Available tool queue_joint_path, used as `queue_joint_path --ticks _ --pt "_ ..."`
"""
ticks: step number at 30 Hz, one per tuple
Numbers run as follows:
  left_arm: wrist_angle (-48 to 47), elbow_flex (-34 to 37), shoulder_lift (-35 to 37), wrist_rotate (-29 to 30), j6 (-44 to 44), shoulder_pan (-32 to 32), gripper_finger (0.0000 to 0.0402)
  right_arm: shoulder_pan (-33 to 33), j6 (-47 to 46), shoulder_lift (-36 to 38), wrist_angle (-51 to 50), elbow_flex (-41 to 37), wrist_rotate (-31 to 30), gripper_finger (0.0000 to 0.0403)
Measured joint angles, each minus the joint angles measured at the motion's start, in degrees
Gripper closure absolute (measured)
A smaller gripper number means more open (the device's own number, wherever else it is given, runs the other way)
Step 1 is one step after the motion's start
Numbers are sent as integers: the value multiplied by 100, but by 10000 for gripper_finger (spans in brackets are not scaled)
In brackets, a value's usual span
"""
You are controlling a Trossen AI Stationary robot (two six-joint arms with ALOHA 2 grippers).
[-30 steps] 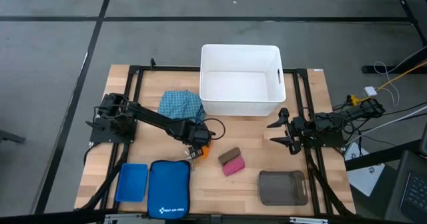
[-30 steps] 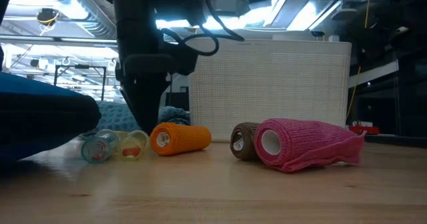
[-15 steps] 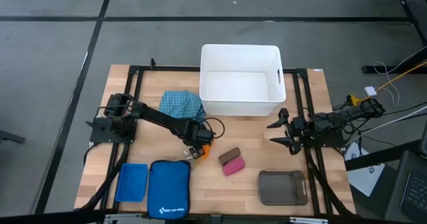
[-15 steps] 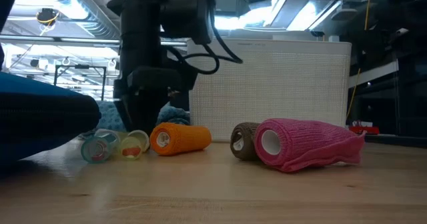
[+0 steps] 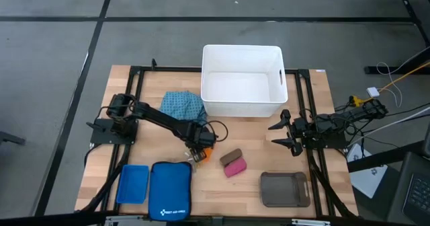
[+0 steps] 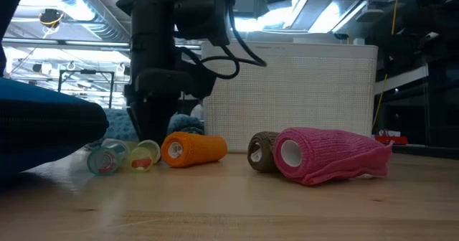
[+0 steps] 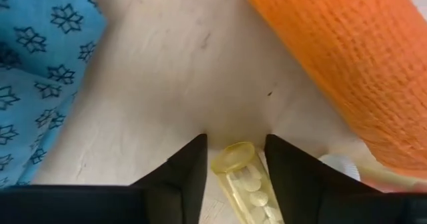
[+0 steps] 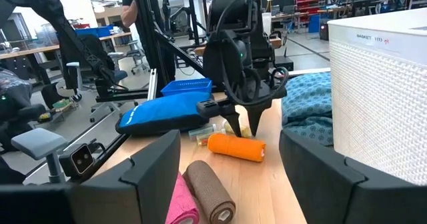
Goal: Pick & place medical supplies in basket/bin
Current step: Put the top yellow pill bottle into the blue bin
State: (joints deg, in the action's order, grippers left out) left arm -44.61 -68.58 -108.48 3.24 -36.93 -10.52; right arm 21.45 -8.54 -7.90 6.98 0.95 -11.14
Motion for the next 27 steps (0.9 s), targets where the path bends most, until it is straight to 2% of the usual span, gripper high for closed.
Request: queue_joint_path --ticks 8,19,27 --pt "-88 33 307 156 94 -1 309 0 0 0 -22 0 0 147" --pt "-309 26 1050 585 165 -2 311 -2 2 -2 -40 0 0 147" --pt "-853 21 1817 428 520 -129 311 -2 30 -2 -66 0 0 147"
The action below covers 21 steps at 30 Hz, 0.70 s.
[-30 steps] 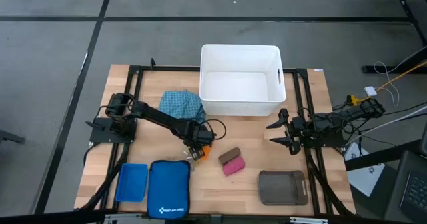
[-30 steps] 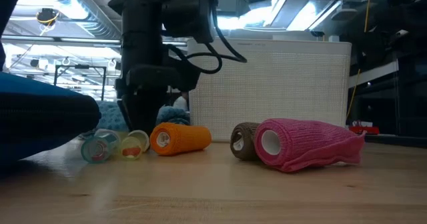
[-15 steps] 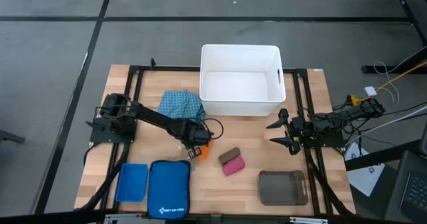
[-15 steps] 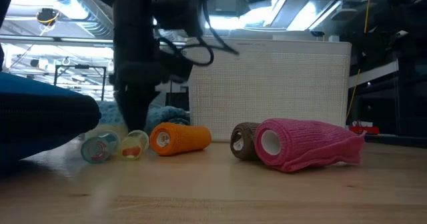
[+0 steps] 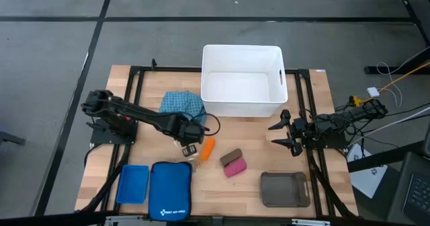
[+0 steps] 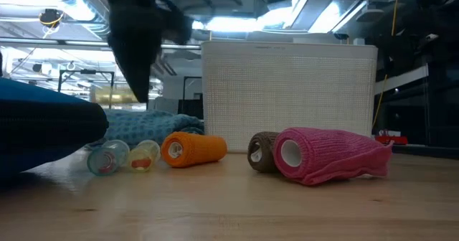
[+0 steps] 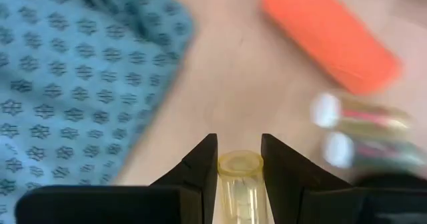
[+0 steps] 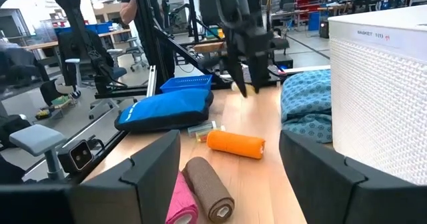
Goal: Pick & place medical supplies in basket/bin
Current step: Put the top yellow pill bottle into the blue bin
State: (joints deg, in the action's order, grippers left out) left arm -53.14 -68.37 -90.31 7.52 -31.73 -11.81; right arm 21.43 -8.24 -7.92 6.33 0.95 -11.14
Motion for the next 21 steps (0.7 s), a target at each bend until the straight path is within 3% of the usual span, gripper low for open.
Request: queue_joint_path --ticks 7,13,21 --pt "-11 -10 608 -497 535 -553 311 0 125 0 0 0 -51 147" --pt "-439 -10 872 -563 796 -1101 311 0 117 0 0 0 -418 147" --pt "-1454 109 1044 -556 -171 -1933 311 0 74 1 2 0 -840 147"
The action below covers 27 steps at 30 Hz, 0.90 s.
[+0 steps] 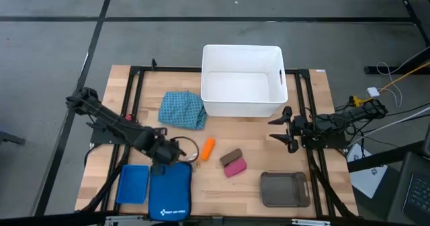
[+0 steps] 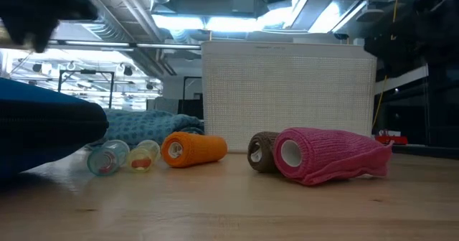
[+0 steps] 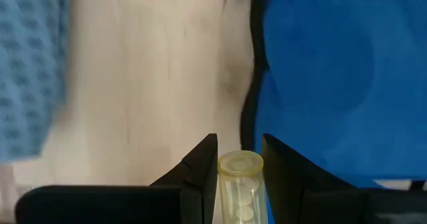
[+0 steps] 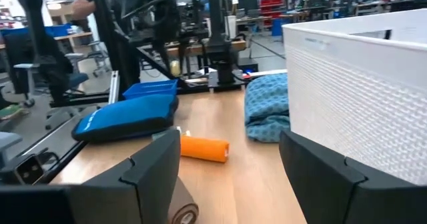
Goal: Pick & place medical supplies in basket/bin
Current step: Put the top yellow pill bottle into the blue bin
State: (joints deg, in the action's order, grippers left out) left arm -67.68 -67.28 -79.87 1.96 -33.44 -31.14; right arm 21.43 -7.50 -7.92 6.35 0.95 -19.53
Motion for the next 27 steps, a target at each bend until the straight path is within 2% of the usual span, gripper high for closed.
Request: queue_joint_path --ticks 11,15,18,22,27 --pt "176 736 377 10 -1970 -1572 311 0 -259 -1 0 0 -409 147" --pt "559 1001 446 268 -2501 -1981 311 0 -263 -1 0 0 -406 147" --pt "818 1298 449 267 -2856 -2185 311 0 -259 -1 -2 0 -406 147" --pt "1127 1675 449 -52 -3330 -2365 311 0 -259 -1 -37 0 -358 147" --pt "1290 1945 449 -31 -3773 -2477 311 0 -237 -1 -122 0 -359 147"
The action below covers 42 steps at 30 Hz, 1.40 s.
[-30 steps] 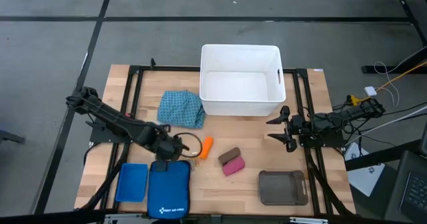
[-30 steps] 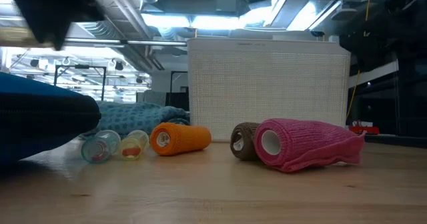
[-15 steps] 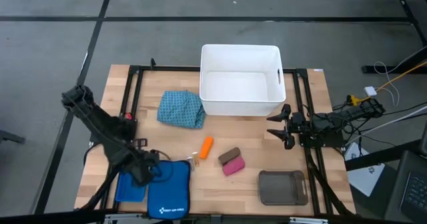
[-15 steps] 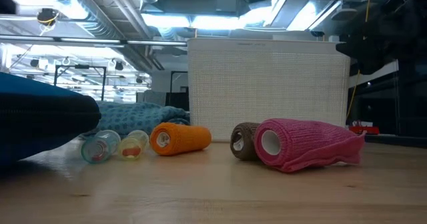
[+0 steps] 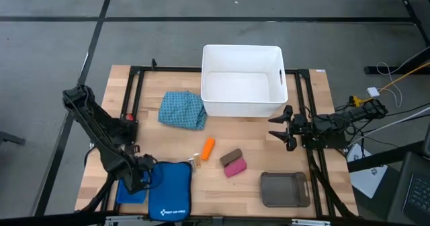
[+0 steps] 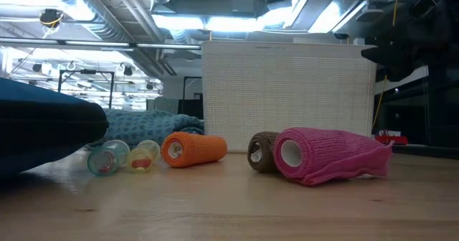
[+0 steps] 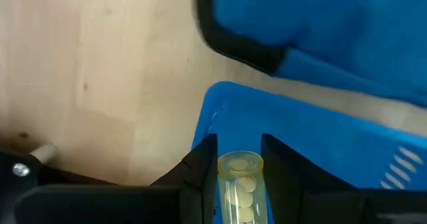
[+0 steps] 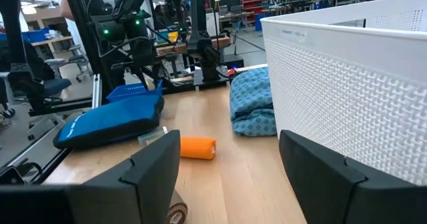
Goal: Pick & place medical supplies in basket/bin
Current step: Put the top yellow pill bottle into the blue bin, then put the yellow pill bottle into the blue bin
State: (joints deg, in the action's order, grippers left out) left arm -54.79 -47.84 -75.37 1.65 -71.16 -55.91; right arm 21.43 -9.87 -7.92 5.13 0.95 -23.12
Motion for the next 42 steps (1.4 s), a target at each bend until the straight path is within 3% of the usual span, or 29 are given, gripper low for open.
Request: queue_joint_path --ticks 5,17,25,30,34,42 --pt "-61 70 0 70 -423 12 291 0 91 1 -3 0 -2 147" --pt "-101 43 42 123 -531 13 180 0 133 0 -2 0 0 147" --pt "-635 -735 188 1353 31 77 179 0 107 0 -2 0 0 147" --pt "-867 -1146 188 2169 1118 527 184 0 66 1 -2 0 3 147" --pt "-885 -1166 160 2363 2484 1243 187 0 119 1 -2 0 1 147" --pt "-256 -1167 -307 2590 6590 2668 187 0 100 0 0 0 3 147"
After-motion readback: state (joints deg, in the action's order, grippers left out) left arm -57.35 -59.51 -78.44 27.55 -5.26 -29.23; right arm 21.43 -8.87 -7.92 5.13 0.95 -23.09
